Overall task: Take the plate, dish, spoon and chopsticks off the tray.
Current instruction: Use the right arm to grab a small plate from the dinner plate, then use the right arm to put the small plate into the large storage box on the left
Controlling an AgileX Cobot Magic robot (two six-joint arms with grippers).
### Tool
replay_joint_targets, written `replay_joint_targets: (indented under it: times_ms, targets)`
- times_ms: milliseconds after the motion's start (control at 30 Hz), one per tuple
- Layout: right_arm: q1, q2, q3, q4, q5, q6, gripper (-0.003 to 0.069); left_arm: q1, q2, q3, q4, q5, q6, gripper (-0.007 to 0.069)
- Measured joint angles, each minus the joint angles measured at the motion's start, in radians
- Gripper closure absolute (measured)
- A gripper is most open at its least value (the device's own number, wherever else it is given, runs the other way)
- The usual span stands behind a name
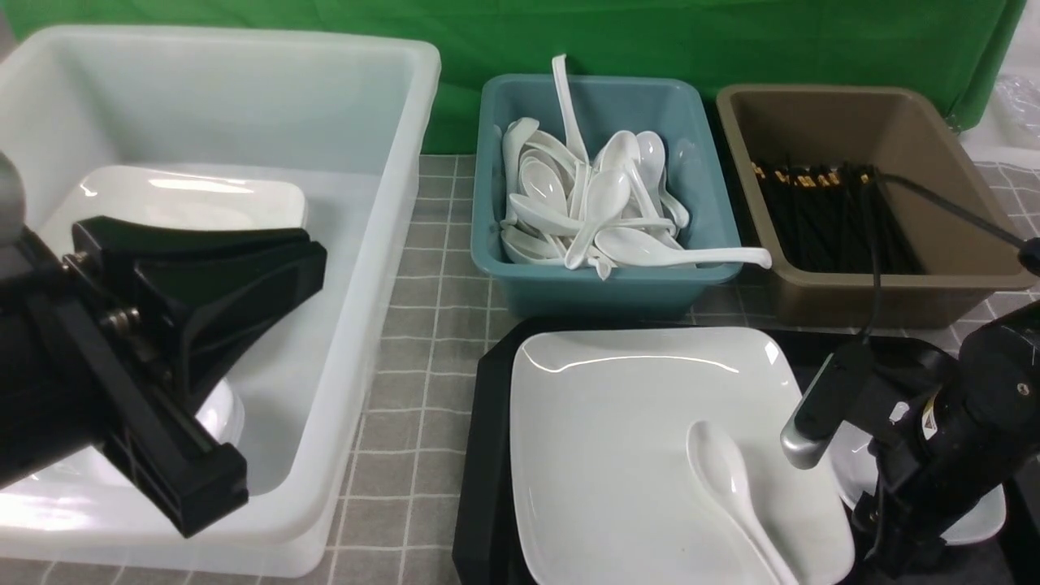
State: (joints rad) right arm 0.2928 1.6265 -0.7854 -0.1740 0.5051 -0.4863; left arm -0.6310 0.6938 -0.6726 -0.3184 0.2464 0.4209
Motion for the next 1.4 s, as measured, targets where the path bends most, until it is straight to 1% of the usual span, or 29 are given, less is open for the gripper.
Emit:
replay_joint_targets:
  times_ms: [33,100,167,233,300,367,400,433,500,633,667,700,733,767,833,900,933,967,1000,1033,1067,1100,1133,1167,1200,1300,1333,1367,1400]
  targets:
    - [0.0,0.001,-0.001,0.0,0.0,0.0,0.0155,0.0,0.0,0.0,0.0,0.001,0.0,0.0604]
    - [0.0,0.002,0.0,0.0,-0.002,0.0,0.0239,0.0,0.0,0.0,0.0,0.002,0.0,0.0604]
    - [0.0,0.002,0.0,-0.001,-0.005,0.0,0.03,0.0,0.0,0.0,0.0,0.002,0.0,0.0604]
    - [0.0,-0.002,0.0,-0.007,-0.008,-0.001,0.0396,0.0,0.0,0.0,0.0,0.002,0.0,0.0604]
    - [0.0,-0.021,-0.002,-0.013,-0.008,0.0,0.0434,0.0,0.0,0.0,0.0,0.004,0.0,0.0604]
    - [0.009,-0.054,-0.008,-0.02,0.009,0.002,0.0491,0.0,0.0,0.0,0.0,0.005,0.0,0.0604]
    - [0.01,-0.058,-0.009,-0.02,0.009,0.003,0.0497,0.0,0.0,0.0,0.0,0.005,0.0,0.0604]
    - [0.02,-0.09,-0.02,-0.028,0.039,0.017,0.0545,0.0,0.0,0.0,0.0,0.006,0.0,0.0604]
    - [0.041,-0.146,-0.046,-0.022,0.105,0.059,0.0596,0.0,0.0,0.0,0.006,0.006,0.0,0.0604]
    - [0.12,-0.268,-0.15,-0.001,0.267,0.216,0.0599,0.0,0.0,-0.004,0.036,0.027,-0.003,0.0604]
    - [0.164,-0.3,-0.212,0.018,0.298,0.267,0.0599,0.0,-0.001,-0.017,0.073,0.061,-0.022,0.0604]
    - [0.172,-0.304,-0.223,0.028,0.304,0.272,0.0599,0.0,-0.004,-0.023,0.087,0.075,-0.034,0.0604]
    - [0.22,-0.325,-0.286,0.054,0.317,0.294,0.0599,-0.001,-0.008,-0.038,0.122,0.119,-0.062,0.0604]
    - [0.279,-0.333,-0.358,0.083,0.321,0.302,0.0599,-0.001,-0.018,-0.065,0.189,0.18,-0.123,0.0604]
    - [0.358,-0.325,-0.448,0.105,0.321,0.304,0.0599,-0.001,-0.043,-0.104,0.296,0.256,-0.226,0.0604]
    - [0.49,-0.273,-0.594,0.11,0.304,0.303,0.0599,-0.001,-0.104,-0.152,0.458,0.387,-0.376,0.0604]
    - [0.556,-0.237,-0.673,0.11,0.294,0.284,0.0599,-0.001,-0.148,-0.171,0.56,0.451,-0.466,0.0604]
    - [0.595,-0.204,-0.713,0.11,0.286,0.265,0.0599,-0.001,-0.172,-0.174,0.601,0.482,-0.503,0.0604]
    - [0.646,-0.145,-0.806,0.113,0.278,0.234,0.0599,-0.001,-0.232,-0.181,0.688,0.553,-0.576,0.0604]
    - [0.653,-0.124,-0.819,0.114,0.277,0.229,0.0599,-0.001,-0.249,-0.181,0.699,0.574,-0.585,0.0604]
    - [0.682,-0.09,-0.873,0.117,0.274,0.208,0.0599,-0.001,-0.273,-0.182,0.728,0.603,-0.608,0.0604]
    - [0.732,0.005,-0.977,0.131,0.272,0.163,0.0599,-0.001,-0.339,-0.182,0.783,0.666,-0.654,0.0604]
    - [0.762,0.091,-1.053,0.147,0.272,0.127,0.0599,-0.001,-0.394,-0.182,0.808,0.715,-0.679,0.0604]
    - [0.786,0.152,-1.114,0.162,0.273,0.097,0.0599,-0.001,-0.431,-0.182,0.813,0.735,-0.69,0.0604]
    - [0.793,0.177,-1.138,0.168,0.273,0.08,0.0599,-0.001,-0.444,-0.182,0.813,0.74,-0.692,0.0604]
    - [0.827,0.342,-1.309,0.215,0.29,0.015,0.0599,-0.001,-0.52,-0.183,0.804,0.764,-0.707,0.0604]
    - [0.831,0.386,-1.341,0.223,0.296,0.005,0.0599,-0.001,-0.536,-0.184,0.8,0.765,-0.707,0.0604]
    - [0.838,0.482,-1.432,0.23,0.309,-0.016,0.0599,-0.001,-0.559,-0.185,0.784,0.766,-0.708,0.0604]
    - [0.838,0.522,-1.478,0.233,0.313,-0.032,0.0601,-0.001,-0.564,-0.185,0.772,0.767,-0.708,0.0604]
